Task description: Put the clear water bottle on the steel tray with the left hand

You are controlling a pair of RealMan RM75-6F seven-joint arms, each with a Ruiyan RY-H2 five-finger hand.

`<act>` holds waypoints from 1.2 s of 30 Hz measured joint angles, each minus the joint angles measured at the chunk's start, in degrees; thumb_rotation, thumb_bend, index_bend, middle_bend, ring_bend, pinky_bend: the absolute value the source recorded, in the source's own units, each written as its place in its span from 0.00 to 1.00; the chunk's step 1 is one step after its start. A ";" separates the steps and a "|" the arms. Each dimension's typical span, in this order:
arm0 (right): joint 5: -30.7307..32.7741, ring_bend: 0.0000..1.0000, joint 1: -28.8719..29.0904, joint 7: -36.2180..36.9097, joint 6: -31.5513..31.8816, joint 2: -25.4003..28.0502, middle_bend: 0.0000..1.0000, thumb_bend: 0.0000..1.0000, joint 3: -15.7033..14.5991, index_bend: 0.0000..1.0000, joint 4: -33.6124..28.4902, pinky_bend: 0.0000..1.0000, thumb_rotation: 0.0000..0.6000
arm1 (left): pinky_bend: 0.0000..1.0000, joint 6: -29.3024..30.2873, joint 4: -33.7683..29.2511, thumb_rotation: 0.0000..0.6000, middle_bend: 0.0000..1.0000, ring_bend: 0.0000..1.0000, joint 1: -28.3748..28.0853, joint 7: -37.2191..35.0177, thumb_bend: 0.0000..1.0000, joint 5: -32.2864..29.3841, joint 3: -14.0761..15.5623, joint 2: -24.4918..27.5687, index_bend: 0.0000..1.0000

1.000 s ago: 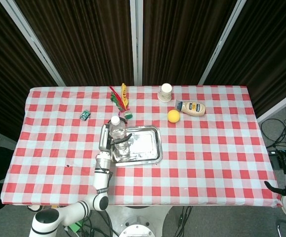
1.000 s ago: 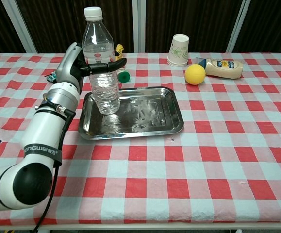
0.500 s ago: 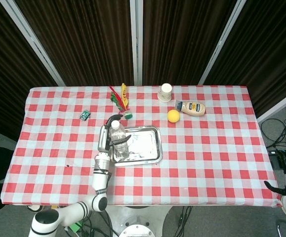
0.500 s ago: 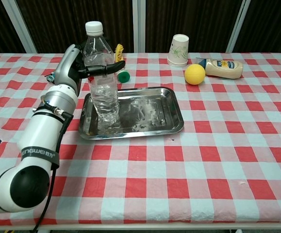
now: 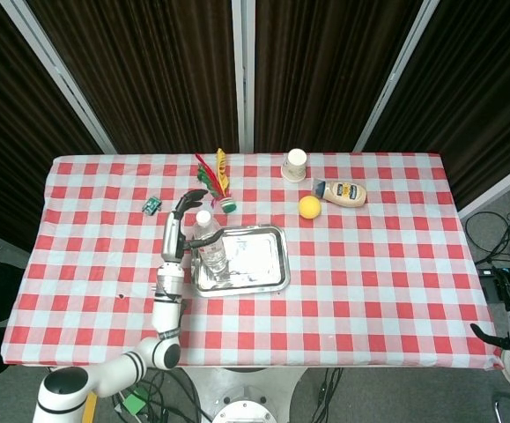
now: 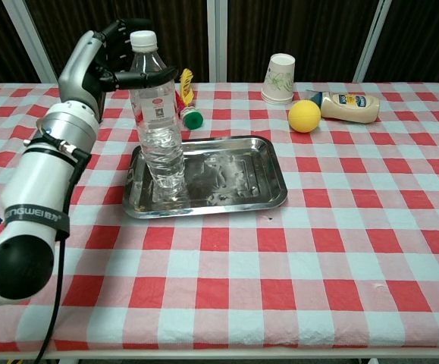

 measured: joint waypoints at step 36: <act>-1.14 0.00 -0.31 -1.24 1.24 -0.50 0.05 0.10 -0.45 0.00 0.74 0.00 1.00 | 0.27 -15.86 -30.54 0.66 0.34 0.22 12.80 35.55 0.09 9.70 11.82 56.37 0.34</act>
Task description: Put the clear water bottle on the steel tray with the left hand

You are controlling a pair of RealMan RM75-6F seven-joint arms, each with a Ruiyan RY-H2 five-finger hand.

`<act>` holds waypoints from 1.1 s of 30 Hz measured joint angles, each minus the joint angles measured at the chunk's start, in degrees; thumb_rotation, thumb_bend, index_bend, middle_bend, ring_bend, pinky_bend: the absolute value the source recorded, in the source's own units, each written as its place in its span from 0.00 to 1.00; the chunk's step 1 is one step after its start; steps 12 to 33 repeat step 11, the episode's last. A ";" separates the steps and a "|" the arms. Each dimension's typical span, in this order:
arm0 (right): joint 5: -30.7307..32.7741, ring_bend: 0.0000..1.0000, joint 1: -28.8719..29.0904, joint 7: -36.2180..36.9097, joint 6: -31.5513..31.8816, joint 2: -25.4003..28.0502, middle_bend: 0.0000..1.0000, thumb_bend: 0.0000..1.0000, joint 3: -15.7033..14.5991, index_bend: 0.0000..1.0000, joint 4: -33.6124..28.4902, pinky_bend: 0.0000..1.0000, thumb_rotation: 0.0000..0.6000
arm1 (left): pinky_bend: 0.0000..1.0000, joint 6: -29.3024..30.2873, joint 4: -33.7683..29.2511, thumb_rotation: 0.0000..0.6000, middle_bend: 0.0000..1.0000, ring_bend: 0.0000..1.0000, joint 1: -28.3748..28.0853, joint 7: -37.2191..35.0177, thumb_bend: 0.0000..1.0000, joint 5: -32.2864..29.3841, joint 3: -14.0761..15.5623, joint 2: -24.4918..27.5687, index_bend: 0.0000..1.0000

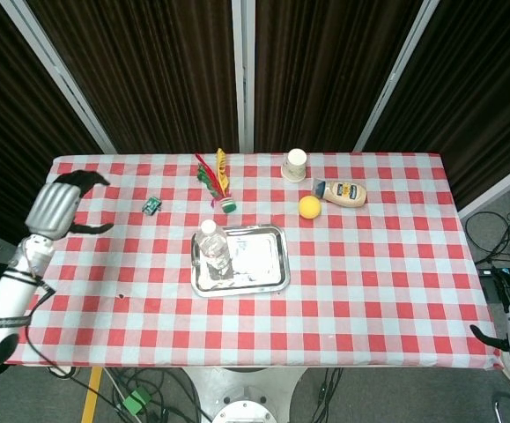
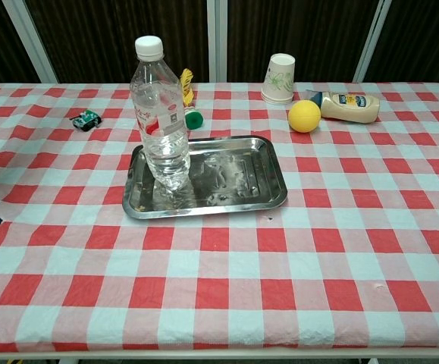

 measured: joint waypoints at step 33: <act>0.65 0.00 0.58 -1.86 -1.12 -0.57 0.05 0.10 0.05 0.00 0.20 0.00 1.00 | 0.25 3.18 -8.74 0.58 0.30 0.20 10.47 10.47 0.09 -5.00 5.56 8.13 0.29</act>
